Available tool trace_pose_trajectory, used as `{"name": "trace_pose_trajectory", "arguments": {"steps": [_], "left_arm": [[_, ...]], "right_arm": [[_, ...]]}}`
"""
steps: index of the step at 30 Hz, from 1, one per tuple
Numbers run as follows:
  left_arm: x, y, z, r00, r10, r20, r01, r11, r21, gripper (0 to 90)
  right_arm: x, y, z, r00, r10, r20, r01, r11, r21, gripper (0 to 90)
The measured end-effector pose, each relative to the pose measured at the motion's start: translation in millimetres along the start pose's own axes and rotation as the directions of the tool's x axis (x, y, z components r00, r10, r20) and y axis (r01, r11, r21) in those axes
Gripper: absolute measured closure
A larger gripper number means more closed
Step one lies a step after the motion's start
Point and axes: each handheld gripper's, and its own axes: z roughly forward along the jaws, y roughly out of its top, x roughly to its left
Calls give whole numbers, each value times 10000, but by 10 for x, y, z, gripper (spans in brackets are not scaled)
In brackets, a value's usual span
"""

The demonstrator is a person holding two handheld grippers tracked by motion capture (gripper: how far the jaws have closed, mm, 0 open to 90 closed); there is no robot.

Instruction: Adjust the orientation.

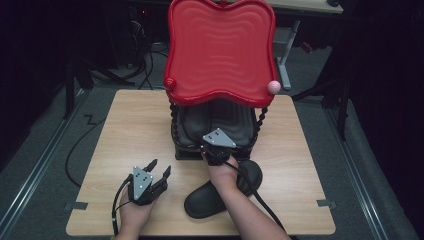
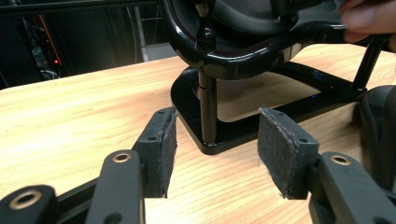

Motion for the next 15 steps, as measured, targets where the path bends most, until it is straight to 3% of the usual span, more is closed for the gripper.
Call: {"name": "trace_pose_trajectory", "arguments": {"steps": [6, 9, 15], "left_arm": [[1, -4, -7, 10000, -63, 3, 63, 10000, -25, 475], [-10, -8, -6, 10000, -29, 41, 29, 10000, -51, 475], [-23, -15, 1, 9999, 16, 116, -16, 10000, -17, 475]], "right_arm": [[-62, 53, 47, 9996, -28, 275, 35, 9997, -237, 862], [-181, 142, 44, 9975, 326, 630, -283, 9973, -678, 803], [-373, 263, 154, 9914, 321, 1270, -233, 9973, -703, 752]]}}
